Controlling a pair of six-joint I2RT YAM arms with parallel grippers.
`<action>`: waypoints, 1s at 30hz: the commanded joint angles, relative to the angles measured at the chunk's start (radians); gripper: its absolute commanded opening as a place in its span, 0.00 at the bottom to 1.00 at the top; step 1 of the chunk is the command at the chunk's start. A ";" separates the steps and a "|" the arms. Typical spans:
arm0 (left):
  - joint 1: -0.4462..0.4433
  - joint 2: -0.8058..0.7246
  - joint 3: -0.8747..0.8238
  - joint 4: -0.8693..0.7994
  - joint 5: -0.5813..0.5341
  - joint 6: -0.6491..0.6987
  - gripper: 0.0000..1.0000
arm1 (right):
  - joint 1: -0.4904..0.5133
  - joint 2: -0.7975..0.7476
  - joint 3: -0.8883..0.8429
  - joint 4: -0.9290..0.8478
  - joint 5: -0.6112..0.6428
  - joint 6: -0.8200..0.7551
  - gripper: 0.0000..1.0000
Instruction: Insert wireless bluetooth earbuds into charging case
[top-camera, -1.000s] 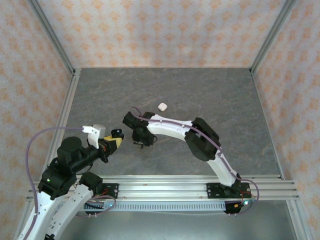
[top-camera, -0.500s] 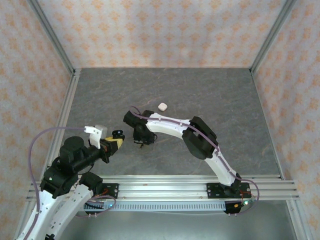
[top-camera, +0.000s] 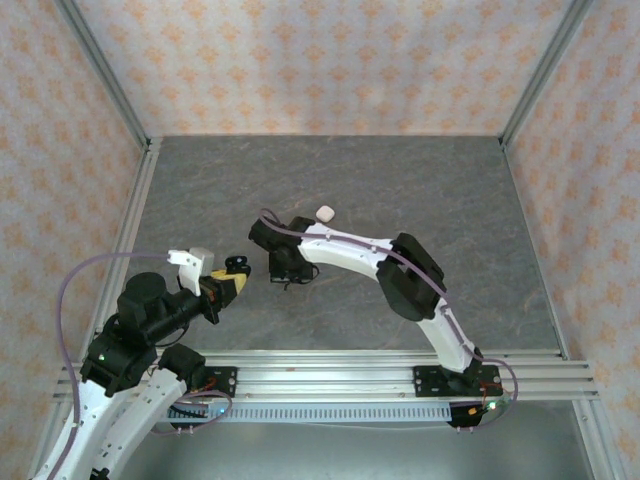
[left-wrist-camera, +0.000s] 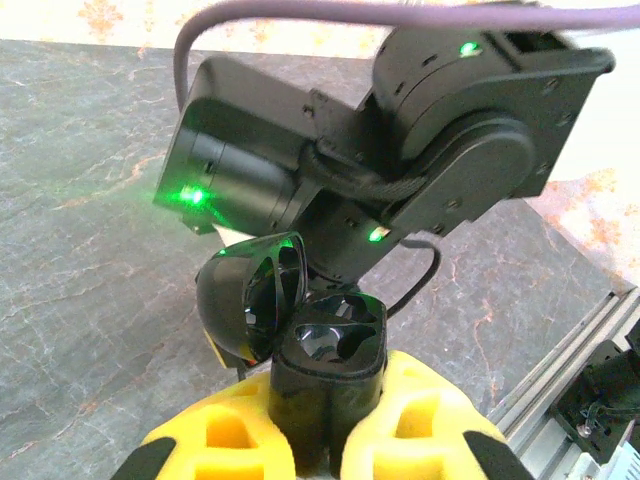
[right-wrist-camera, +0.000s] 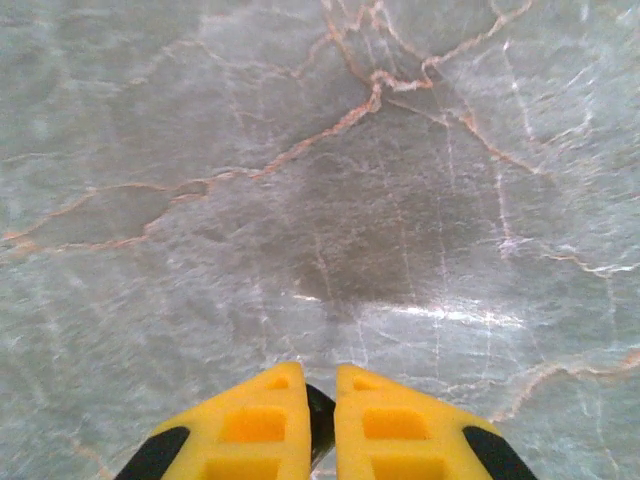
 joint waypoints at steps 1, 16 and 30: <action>0.005 0.005 -0.016 0.030 0.028 0.003 0.00 | -0.011 -0.037 -0.032 -0.009 0.039 -0.102 0.10; 0.005 -0.002 -0.005 0.164 0.279 0.036 0.00 | -0.019 -0.328 -0.122 0.025 0.173 -0.279 0.07; 0.002 0.179 0.078 0.423 0.392 0.058 0.00 | -0.017 -0.774 -0.258 0.226 0.193 -0.342 0.03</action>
